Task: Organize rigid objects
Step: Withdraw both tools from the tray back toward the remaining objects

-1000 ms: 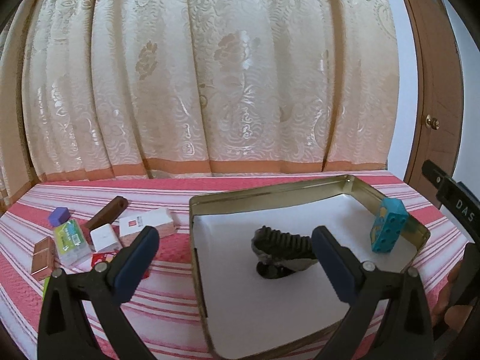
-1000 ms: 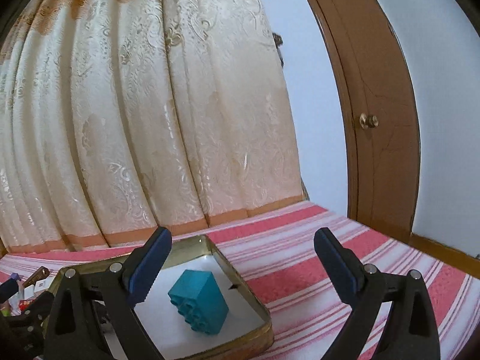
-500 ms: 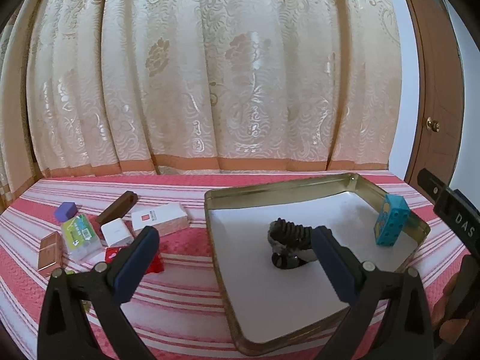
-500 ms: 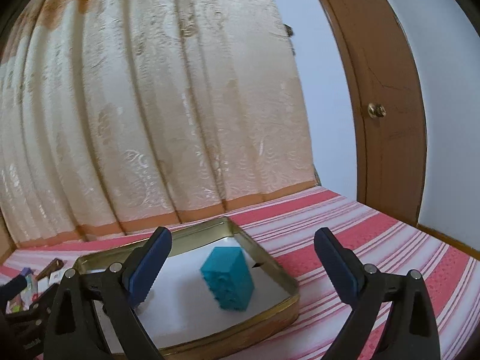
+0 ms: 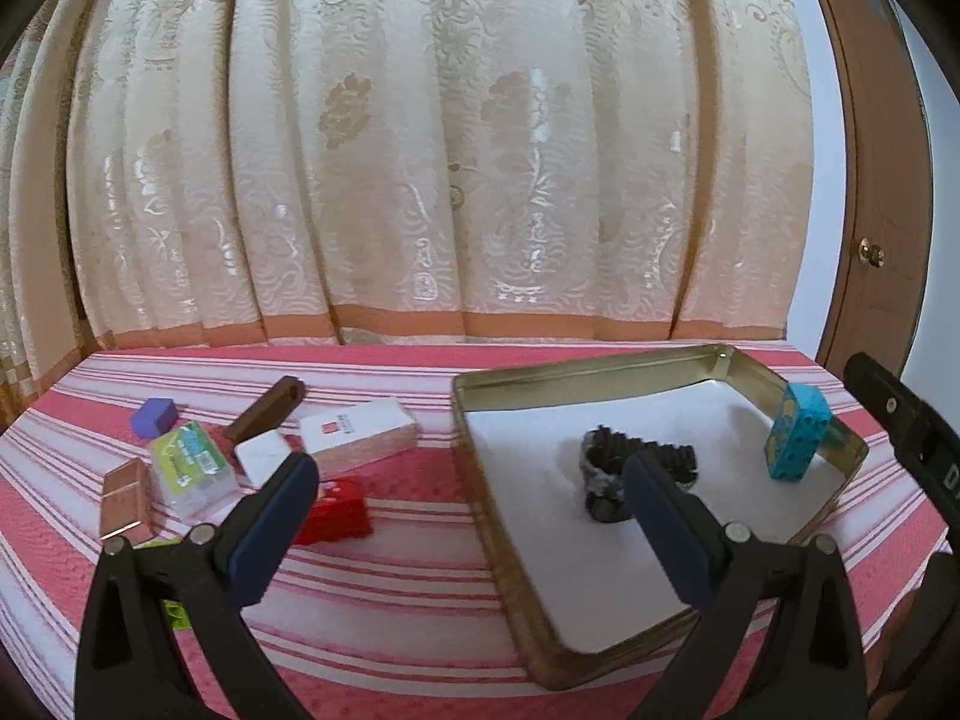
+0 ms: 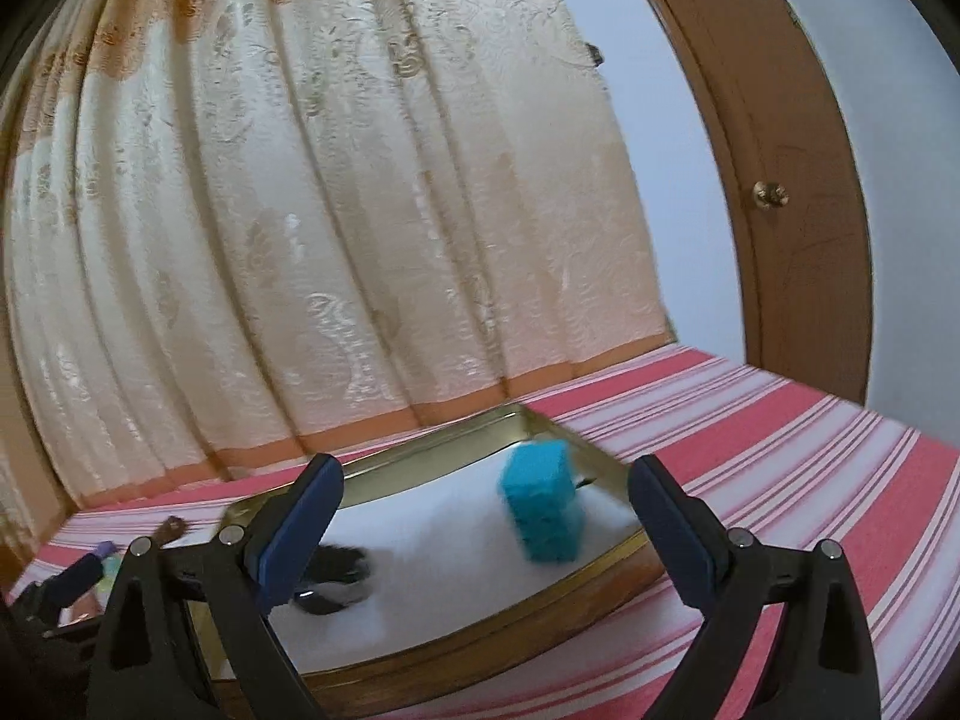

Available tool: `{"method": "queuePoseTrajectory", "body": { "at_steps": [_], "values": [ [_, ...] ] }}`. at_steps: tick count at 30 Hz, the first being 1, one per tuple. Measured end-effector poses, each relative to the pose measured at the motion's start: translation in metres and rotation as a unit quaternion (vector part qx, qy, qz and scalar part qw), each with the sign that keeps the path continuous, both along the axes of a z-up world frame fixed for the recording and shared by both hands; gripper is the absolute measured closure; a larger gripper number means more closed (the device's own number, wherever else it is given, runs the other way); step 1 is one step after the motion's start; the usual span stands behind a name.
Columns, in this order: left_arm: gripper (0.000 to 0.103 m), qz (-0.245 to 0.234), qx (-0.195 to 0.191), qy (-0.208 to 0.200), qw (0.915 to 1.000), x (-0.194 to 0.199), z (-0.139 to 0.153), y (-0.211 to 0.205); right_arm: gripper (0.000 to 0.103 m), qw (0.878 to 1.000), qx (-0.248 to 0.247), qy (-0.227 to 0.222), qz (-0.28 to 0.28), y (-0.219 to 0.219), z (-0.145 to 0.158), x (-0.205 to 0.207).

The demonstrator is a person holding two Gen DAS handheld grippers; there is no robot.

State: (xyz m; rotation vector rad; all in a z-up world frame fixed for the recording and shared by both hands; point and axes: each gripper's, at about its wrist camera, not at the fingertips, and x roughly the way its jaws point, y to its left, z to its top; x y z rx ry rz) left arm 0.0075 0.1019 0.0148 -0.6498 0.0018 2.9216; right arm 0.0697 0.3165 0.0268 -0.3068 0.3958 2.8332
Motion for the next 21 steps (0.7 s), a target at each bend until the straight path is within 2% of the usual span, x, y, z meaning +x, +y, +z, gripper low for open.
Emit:
{"method": "queuePoseTrajectory", "body": {
  "at_steps": [8, 21],
  "values": [
    [0.0, 0.022, -0.002, 0.0, 0.9998, 0.002, 0.0, -0.039, 0.005, 0.999, 0.012, -0.009, 0.044, -0.052, -0.001, -0.007],
    [0.001, 0.086, 0.013, -0.018, 0.996, -0.003, -0.006, -0.13, 0.005, 0.99, 0.015, -0.028, 0.138, -0.142, -0.007, -0.028]
  ]
}}
